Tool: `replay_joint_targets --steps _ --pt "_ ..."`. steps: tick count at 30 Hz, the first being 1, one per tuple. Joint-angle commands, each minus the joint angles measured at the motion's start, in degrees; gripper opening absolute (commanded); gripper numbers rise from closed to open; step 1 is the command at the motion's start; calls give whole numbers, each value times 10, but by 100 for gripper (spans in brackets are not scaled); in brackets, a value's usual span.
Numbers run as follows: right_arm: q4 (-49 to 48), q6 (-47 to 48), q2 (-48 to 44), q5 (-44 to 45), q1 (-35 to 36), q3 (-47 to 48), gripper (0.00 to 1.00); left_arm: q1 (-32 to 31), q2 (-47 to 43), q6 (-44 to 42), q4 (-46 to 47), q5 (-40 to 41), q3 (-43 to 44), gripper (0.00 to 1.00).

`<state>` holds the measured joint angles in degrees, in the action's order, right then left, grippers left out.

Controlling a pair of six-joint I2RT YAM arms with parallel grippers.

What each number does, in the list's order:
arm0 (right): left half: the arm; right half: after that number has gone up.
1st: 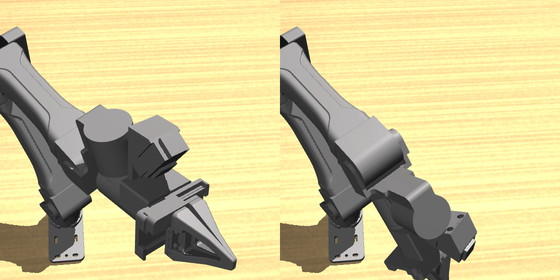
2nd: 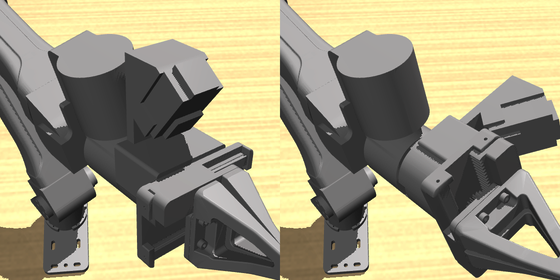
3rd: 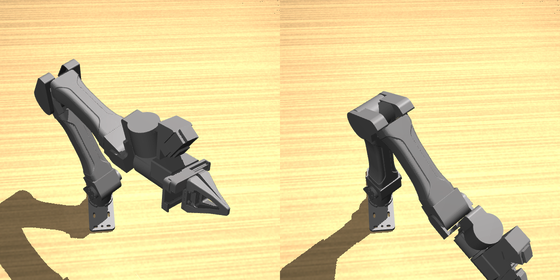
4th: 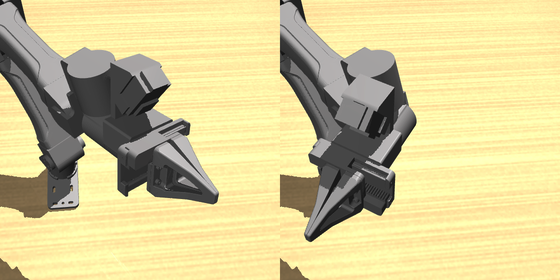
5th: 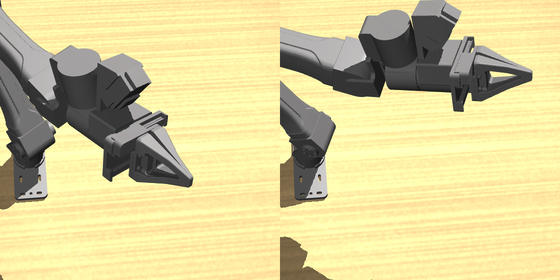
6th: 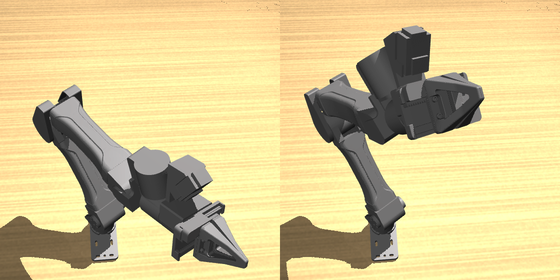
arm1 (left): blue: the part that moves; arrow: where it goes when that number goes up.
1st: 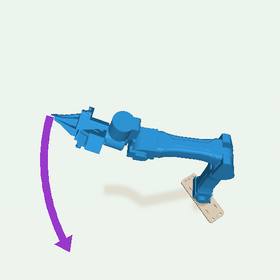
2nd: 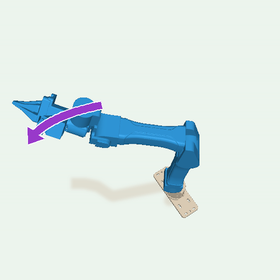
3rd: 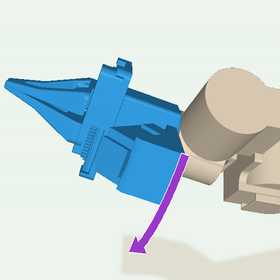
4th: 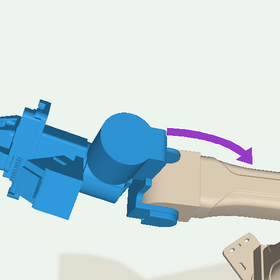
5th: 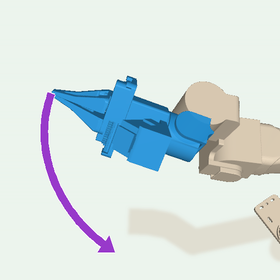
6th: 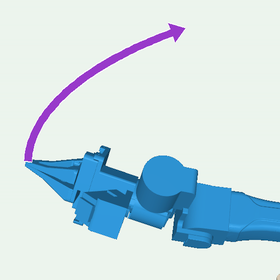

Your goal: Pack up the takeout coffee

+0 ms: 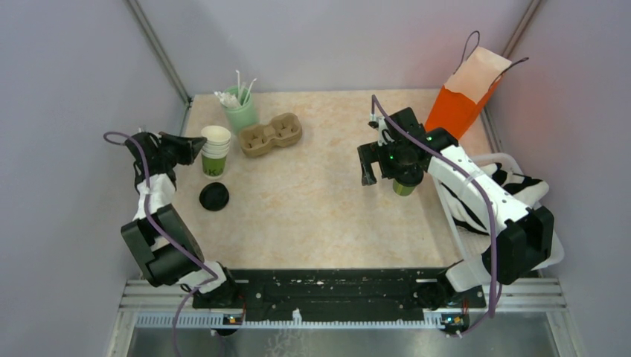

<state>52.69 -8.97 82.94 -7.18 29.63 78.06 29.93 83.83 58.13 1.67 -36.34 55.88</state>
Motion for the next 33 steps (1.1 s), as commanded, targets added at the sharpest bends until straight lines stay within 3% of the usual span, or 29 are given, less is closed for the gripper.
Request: replay_joint_targets --steps 1,12,15,16,17,18,21,24,27,33 --pt "-19 6 -7 2 6 13 98 11 -8 25 111 -58 -48 0" --pt "-18 6 -1 -2 6 17 98 9 3 38 158 -85 -29 0" --pt "-18 6 -1 -3 6 15 98 -2 19 -54 51 -57 46 3" --pt "-18 7 -1 -3 6 16 98 -15 25 -112 -31 -19 91 18" --pt "-17 6 -1 -3 6 16 98 -32 35 -167 -119 31 143 40" --pt "-17 7 -1 -2 6 17 98 -52 54 -217 -220 76 192 52" --pt "-18 5 3 -6 6 18 98 -121 129 -311 -385 207 334 72" --pt "-19 5 4 -7 6 18 98 -173 196 -348 -471 298 416 93" --pt "-17 5 2 -6 6 17 98 -221 242 -388 -486 390 452 98" --pt "-16 7 1 -1 6 16 98 -275 327 -428 -513 471 541 98"
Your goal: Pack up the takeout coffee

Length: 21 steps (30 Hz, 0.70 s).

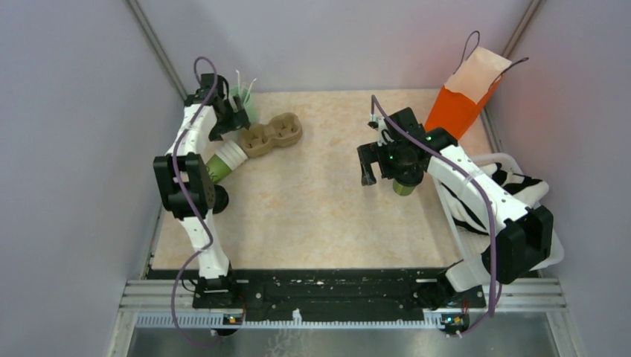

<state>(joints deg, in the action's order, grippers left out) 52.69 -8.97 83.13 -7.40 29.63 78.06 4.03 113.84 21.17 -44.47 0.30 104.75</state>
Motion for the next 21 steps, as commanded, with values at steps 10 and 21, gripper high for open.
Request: replay_joint_targets --steps 10,21 --pt "-14 9 -1 9 6 17 98 -38 42 -41 -71 187 46 75" --pt "-15 8 0 8 6 17 98 -38 12 -24 -71 184 1 56"
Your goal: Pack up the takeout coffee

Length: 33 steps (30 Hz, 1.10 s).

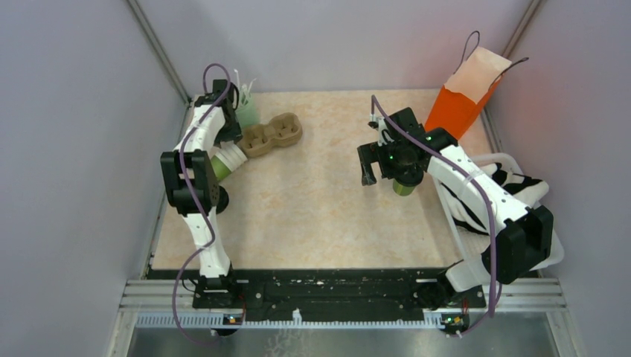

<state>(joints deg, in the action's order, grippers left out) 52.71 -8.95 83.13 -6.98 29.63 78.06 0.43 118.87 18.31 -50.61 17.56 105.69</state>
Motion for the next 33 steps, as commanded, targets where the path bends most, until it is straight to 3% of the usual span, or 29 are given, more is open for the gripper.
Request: replay_joint_targets --steps 1,14,19,33 --pt "-16 8 1 4 7 17 98 -14 -41 4 -12 9 -10 55" --pt "-17 8 0 0 6 16 98 -30 -67 -33 -15 25 -42 45" --pt "-17 7 -2 0 6 15 98 -45 -52 -53 -36 46 -43 57" --pt "-19 7 -6 -2 6 11 98 -85 -11 -55 -83 153 -35 53"
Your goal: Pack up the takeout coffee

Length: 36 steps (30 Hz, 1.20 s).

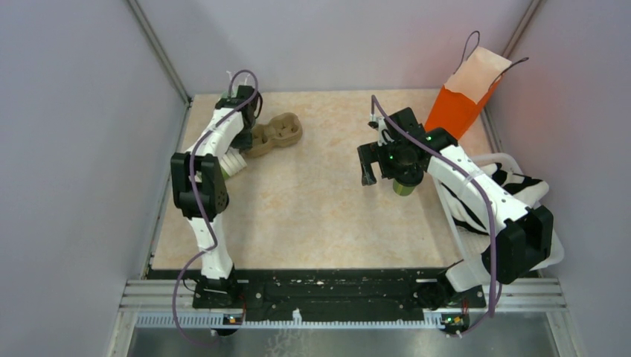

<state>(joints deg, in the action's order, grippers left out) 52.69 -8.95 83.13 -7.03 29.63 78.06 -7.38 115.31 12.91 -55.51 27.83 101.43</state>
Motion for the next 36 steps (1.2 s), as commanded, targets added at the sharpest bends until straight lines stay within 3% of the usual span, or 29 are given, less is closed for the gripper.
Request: replay_joint_targets --steps 1,4,16,26,30,36 --pt "-19 7 -6 -2 6 11 98 -9 30 5 -42 54 11 54" --pt "-19 7 -7 -2 6 11 98 -11 38 14 -49 59 13 59" --pt "-19 8 -5 -1 6 11 99 -12 3 10 -19 62 15 62" --pt "-19 8 -4 0 5 12 99 -10 -27 9 -6 49 39 84" --pt "-19 8 -5 0 6 12 99 -7 -17 6 -10 69 38 84" --pt "-19 8 -7 -1 6 12 99 -7 6 -4 1 90 29 74"
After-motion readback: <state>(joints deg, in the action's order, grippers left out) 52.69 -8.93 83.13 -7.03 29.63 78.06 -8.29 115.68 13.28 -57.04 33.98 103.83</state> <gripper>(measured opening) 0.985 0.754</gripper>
